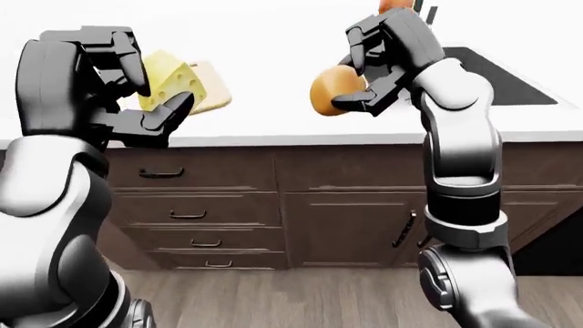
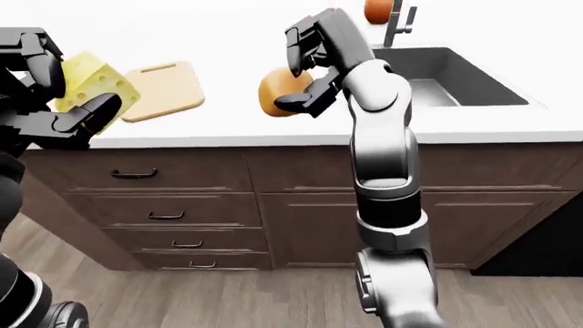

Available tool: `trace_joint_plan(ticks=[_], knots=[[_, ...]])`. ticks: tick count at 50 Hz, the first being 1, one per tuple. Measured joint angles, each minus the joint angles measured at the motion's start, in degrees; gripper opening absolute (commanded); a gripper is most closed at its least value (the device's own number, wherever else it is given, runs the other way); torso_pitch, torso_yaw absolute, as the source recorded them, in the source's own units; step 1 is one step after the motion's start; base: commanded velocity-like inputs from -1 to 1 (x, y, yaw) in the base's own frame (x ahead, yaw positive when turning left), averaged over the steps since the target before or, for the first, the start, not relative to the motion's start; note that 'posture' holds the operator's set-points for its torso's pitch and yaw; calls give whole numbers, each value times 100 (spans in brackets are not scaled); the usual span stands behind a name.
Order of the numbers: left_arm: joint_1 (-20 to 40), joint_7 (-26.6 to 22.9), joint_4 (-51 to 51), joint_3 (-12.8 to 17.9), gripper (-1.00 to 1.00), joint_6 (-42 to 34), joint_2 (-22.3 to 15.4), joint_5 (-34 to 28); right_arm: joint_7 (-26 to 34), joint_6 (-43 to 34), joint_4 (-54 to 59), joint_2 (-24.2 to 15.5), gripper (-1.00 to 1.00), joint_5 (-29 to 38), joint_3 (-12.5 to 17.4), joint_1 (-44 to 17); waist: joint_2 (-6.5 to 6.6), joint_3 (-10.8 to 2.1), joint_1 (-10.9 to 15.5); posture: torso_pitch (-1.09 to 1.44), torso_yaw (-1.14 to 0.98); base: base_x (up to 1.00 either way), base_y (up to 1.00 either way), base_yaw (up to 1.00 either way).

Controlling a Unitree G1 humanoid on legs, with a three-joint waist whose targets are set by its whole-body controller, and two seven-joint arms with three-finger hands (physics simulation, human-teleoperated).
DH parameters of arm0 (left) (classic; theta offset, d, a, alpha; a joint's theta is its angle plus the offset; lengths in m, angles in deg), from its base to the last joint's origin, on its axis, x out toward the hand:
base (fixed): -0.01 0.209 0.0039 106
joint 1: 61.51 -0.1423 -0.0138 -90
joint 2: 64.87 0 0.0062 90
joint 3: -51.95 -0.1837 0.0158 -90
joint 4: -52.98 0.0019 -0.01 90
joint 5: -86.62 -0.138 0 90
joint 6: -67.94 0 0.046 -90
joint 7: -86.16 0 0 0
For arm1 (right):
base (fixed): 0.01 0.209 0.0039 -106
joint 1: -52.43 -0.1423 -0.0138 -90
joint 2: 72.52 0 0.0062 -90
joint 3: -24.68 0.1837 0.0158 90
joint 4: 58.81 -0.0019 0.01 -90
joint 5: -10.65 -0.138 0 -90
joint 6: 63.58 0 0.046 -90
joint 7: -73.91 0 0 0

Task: Place the bread and cheese on the cutting board.

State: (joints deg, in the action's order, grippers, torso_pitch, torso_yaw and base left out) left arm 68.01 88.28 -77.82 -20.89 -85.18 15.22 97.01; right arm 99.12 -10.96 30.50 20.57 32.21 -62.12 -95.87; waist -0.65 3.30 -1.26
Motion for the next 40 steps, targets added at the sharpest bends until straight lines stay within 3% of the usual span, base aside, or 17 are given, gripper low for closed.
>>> trace_joint_plan(ticks=[3, 6, 8, 12, 16, 25, 27, 30, 33, 36, 38, 40], knots=[[14, -49, 42, -56, -100, -66, -19, 62, 4, -109, 159, 7, -100, 12, -5, 30, 6, -120, 14, 0, 0, 0, 55, 0], [67, -25, -19, 36, -100, -3, -45, 32, -10, -78, 26, 7, -100, 2, -26, -59, 280, -34, -3, 0, 0, 0, 55, 0], [56, 2, -17, 88, -100, 52, -73, -8, -19, -28, -38, 43, -100, -8, -49, -107, 549, -77, 61, 0, 0, 0, 55, 0], [-33, 52, 98, 135, -100, -7, -58, -95, 48, -13, 75, 115, -100, -73, -220, 13, 444, -63, 117, 0, 0, 0, 54, 0], [4, 29, 42, 87, -100, 31, -50, -71, 32, -37, 73, 65, -100, -49, -106, -29, 212, -27, 42, 0, 0, 0, 55, 0], [40, 6, 17, 86, -100, 11, -54, -51, 28, -53, 5, 36, -100, -45, -94, -119, -47, -89, -7, 0, 0, 0, 48, 0], [11, -8, -20, 41, -100, -9, -13, -25, 27, -73, 2, 13, -100, -35, -51, -68, 72, -87, -46, 0, 0, 0, 43, 0], [-1, -56, 6, -23, -100, -45, -16, 39, 21, -151, 79, 0, -100, 0, -18, -26, -63, -181, 14, 0, 0, 0, 43, 0], [46, -43, 3, 30, -100, 3, -39, 25, 0, -114, 8, 0, -100, -1, -16, -106, 157, -122, 45, 0, 0, 0, 43, 0], [57, -18, -31, 71, -100, 55, -71, -8, -41, -32, -41, 47, -100, -30, -17, -116, 552, -102, 80, 0, 0, 0, 19, 0], [-2, 5, -9, 140, -100, 60, -70, -43, -50, -22, -6, 138, -100, -92, -90, -37, 560, 68, 95, 0, 0, 0, 0, 0], [-20, 25, 56, 134, -100, -5, -65, -73, -24, -93, 62, 157, -100, -186, -133, -6, 528, 113, 102, 0, 0, 0, 0, 0]])
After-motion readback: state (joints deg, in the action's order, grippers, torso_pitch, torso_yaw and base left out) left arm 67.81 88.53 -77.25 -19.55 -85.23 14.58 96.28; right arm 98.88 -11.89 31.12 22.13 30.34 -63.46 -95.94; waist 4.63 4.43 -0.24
